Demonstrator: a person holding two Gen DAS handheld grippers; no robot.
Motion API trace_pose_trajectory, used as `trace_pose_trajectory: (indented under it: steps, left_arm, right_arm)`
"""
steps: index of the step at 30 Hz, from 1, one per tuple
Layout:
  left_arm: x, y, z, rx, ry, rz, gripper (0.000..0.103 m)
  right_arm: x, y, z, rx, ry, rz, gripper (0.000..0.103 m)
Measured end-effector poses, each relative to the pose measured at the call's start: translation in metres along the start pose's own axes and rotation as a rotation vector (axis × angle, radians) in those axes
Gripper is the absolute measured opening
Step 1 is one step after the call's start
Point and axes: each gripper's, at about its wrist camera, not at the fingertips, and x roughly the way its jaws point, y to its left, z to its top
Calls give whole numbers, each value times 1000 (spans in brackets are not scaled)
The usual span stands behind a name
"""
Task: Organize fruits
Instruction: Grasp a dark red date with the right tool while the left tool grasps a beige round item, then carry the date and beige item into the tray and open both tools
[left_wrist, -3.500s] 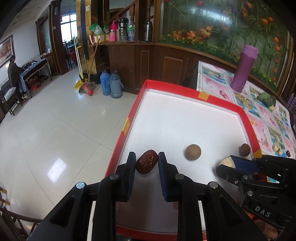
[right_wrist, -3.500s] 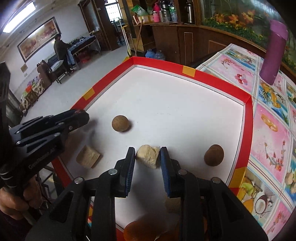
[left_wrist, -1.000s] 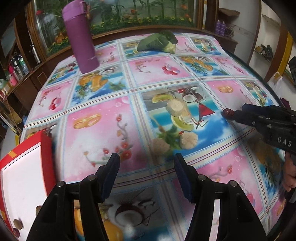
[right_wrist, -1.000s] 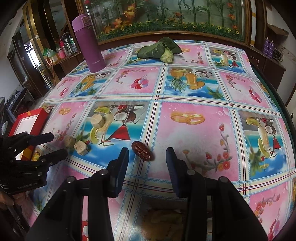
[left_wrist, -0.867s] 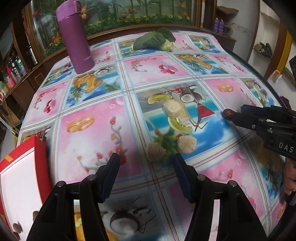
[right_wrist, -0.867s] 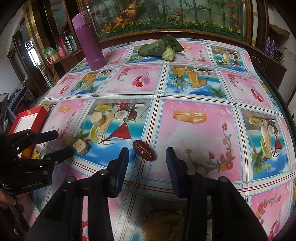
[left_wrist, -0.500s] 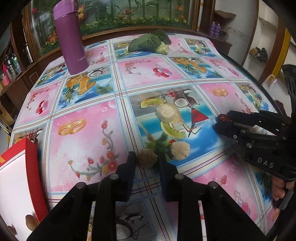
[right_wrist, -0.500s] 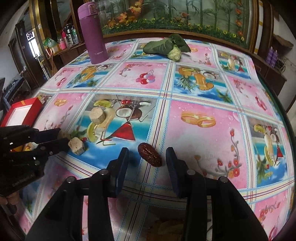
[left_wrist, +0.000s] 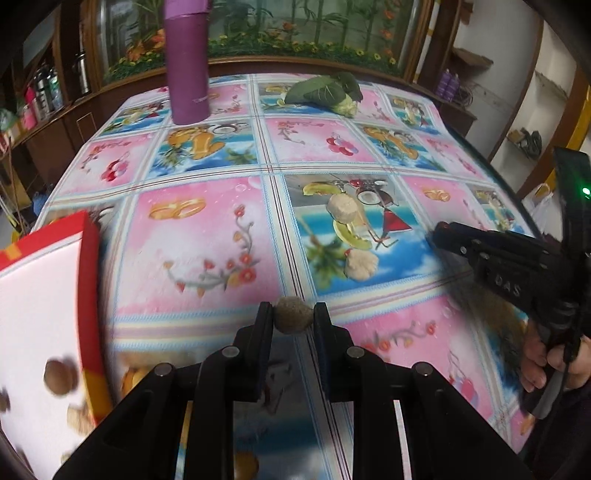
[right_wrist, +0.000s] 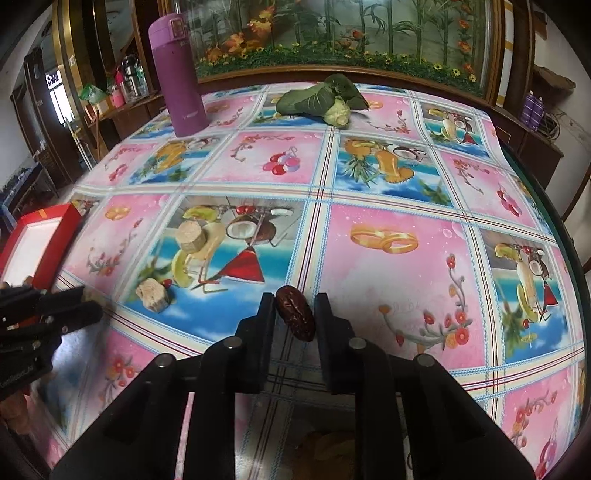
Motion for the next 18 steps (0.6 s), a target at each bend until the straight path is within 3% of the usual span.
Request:
trace_pose_trajectory:
  steps: [6, 10, 14, 18]
  left_arm:
    - [-41, 2, -16, -27, -66, -14, 21]
    - [-68, 7, -28, -25, -113, -15, 21]
    - [-89, 28, -34, -66, -146, 1, 21]
    - [-115, 66, -35, -131, -201, 55, 21]
  right_arm:
    - [-17, -1, 2, 56, -80, 57, 23]
    - [-17, 2, 1, 119, -76, 136, 23]
    - [-19, 26, -1, 149, -57, 276, 24]
    - [-23, 71, 2, 108, -65, 349, 24]
